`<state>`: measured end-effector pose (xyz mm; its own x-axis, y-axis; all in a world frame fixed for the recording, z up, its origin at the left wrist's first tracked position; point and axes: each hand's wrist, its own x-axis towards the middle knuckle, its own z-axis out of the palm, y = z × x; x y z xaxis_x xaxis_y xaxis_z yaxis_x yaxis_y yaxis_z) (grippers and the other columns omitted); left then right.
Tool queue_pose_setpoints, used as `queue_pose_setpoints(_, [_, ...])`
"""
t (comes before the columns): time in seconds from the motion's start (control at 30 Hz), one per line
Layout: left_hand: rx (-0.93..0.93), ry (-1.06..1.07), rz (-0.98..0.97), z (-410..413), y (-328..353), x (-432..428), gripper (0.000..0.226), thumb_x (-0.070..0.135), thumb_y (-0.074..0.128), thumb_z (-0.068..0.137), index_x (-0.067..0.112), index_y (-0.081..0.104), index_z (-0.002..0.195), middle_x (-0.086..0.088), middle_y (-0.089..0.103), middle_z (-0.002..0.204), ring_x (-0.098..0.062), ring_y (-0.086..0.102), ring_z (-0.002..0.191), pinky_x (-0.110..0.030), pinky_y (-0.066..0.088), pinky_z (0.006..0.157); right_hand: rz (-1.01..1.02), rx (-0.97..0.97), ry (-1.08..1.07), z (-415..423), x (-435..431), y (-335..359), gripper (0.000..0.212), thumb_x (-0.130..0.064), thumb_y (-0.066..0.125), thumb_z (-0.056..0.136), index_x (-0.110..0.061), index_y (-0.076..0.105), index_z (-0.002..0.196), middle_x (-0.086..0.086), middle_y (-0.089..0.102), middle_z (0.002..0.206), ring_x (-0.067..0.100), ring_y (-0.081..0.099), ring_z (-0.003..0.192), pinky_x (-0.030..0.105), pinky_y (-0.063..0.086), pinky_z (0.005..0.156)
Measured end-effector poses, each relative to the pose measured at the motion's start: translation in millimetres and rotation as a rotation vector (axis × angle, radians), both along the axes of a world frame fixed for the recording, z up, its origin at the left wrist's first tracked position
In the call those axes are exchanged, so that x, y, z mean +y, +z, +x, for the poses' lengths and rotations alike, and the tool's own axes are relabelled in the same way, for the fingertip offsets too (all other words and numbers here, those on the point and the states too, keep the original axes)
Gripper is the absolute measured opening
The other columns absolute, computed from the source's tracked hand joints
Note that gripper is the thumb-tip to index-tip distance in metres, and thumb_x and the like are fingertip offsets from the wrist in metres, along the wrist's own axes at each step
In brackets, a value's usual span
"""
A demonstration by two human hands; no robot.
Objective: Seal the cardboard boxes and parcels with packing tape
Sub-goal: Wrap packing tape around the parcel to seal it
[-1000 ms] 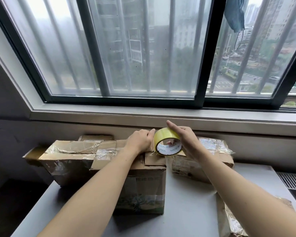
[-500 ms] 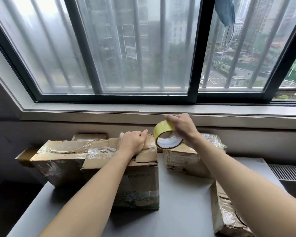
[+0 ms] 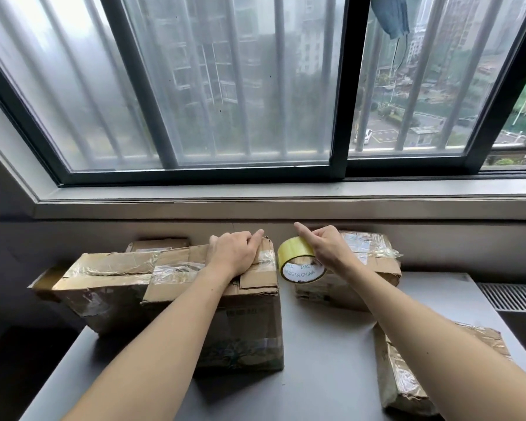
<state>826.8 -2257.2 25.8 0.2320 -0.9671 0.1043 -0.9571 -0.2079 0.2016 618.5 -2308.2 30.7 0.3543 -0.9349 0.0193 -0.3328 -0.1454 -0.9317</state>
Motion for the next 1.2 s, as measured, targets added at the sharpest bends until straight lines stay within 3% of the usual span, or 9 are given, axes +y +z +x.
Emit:
queue_pose_setpoints(0.23, [0.146, -0.167, 0.088, -32, 17, -8, 0.044, 0.05, 0.026, 0.104, 0.028, 0.063, 0.113, 0.003, 0.064, 0.12, -0.019, 0.053, 0.12, -0.047, 0.028, 0.102, 0.051, -0.004, 0.057, -1, 1, -1, 0.061, -0.057, 0.058, 0.094, -0.01, 0.046, 0.058, 0.008, 0.037, 0.057, 0.016, 0.034, 0.045, 0.024, 0.029, 0.045])
queue_pose_setpoints(0.33, [0.157, -0.235, 0.199, -40, 23, -8, 0.071, 0.066, 0.012, 0.098, 0.025, 0.069, 0.109, -0.001, 0.06, 0.121, -0.021, 0.049, 0.121, -0.049, 0.026, 0.106, 0.066, -0.016, 0.051, -5, 0, -4, 0.06, -0.058, 0.06, 0.092, -0.017, 0.04, 0.052, 0.005, 0.035, 0.054, 0.016, 0.031, 0.046, 0.028, 0.026, 0.047])
queue_pose_setpoints(0.5, [0.128, -0.234, 0.24, -35, 27, -9, 0.105, 0.089, 0.001, 0.062, 0.019, 0.073, 0.093, -0.001, 0.062, 0.11, -0.017, 0.053, 0.105, -0.04, 0.027, 0.089, 0.053, -0.027, 0.019, -4, -1, -2, 0.059, -0.052, 0.063, 0.092, -0.014, 0.045, 0.051, 0.007, 0.035, 0.054, 0.019, 0.03, 0.046, 0.03, 0.023, 0.048])
queue_pose_setpoints(0.6, [0.047, -0.204, 0.21, -38, 21, -11, 0.081, 0.09, 0.013, 0.063, 0.024, 0.059, 0.069, 0.003, 0.059, 0.1, -0.017, 0.053, 0.1, -0.043, 0.032, 0.093, -0.019, 0.148, 0.005, -7, -3, -1, 0.066, -0.049, 0.063, 0.092, -0.021, 0.032, 0.041, -0.003, 0.028, 0.046, 0.011, 0.023, 0.039, 0.029, 0.023, 0.046])
queue_pose_setpoints(0.67, [0.009, -0.201, 0.206, -41, 19, -12, 0.072, 0.091, 0.019, 0.064, 0.027, 0.053, 0.065, 0.005, 0.058, 0.098, -0.016, 0.054, 0.1, -0.044, 0.034, 0.096, -0.014, 0.202, -0.016, -10, -5, -7, 0.067, -0.049, 0.063, 0.092, -0.019, 0.032, 0.04, -0.003, 0.03, 0.046, 0.011, 0.025, 0.039, 0.029, 0.024, 0.047])
queue_pose_setpoints(0.8, [-0.055, -0.216, 0.271, -41, 23, -16, 0.056, 0.083, 0.038, 0.081, 0.034, 0.063, 0.088, 0.006, 0.058, 0.108, -0.016, 0.054, 0.111, -0.044, 0.035, 0.1, -0.008, 0.27, 0.023, -4, 2, -22, 0.063, -0.049, 0.053, 0.099, -0.019, 0.035, 0.046, -0.002, 0.035, 0.048, 0.011, 0.031, 0.042, 0.026, 0.024, 0.043])
queue_pose_setpoints(0.9, [-0.101, -0.222, 0.331, -38, 25, -16, 0.054, 0.081, 0.041, 0.083, 0.039, 0.066, 0.106, 0.006, 0.056, 0.116, -0.016, 0.05, 0.118, -0.043, 0.033, 0.099, -0.009, 0.267, 0.051, -2, 6, -28, 0.06, -0.049, 0.047, 0.102, -0.019, 0.036, 0.05, -0.001, 0.037, 0.051, 0.01, 0.031, 0.043, 0.022, 0.022, 0.04])
queue_pose_setpoints(1.07, [-0.134, -0.288, 0.392, -46, 34, -18, 0.047, 0.076, 0.048, 0.085, 0.041, 0.069, 0.109, 0.008, 0.056, 0.121, -0.015, 0.047, 0.123, -0.04, 0.026, 0.099, 0.001, 0.225, 0.042, -18, 1, -35, 0.051, -0.045, 0.048, 0.102, -0.002, 0.063, 0.08, 0.005, 0.058, 0.071, 0.017, 0.051, 0.065, 0.036, 0.042, 0.064])
queue_pose_setpoints(1.2, [-0.129, -0.341, 0.328, -67, 44, -24, 0.048, 0.073, 0.044, 0.089, 0.035, 0.069, 0.107, 0.014, 0.065, 0.108, -0.011, 0.052, 0.114, -0.041, 0.026, 0.104, -0.021, 0.178, -0.06, -36, 4, -39, 0.038, -0.041, 0.051, 0.101, -0.008, 0.067, 0.09, 0.01, 0.072, 0.09, 0.027, 0.067, 0.086, 0.045, 0.053, 0.083])
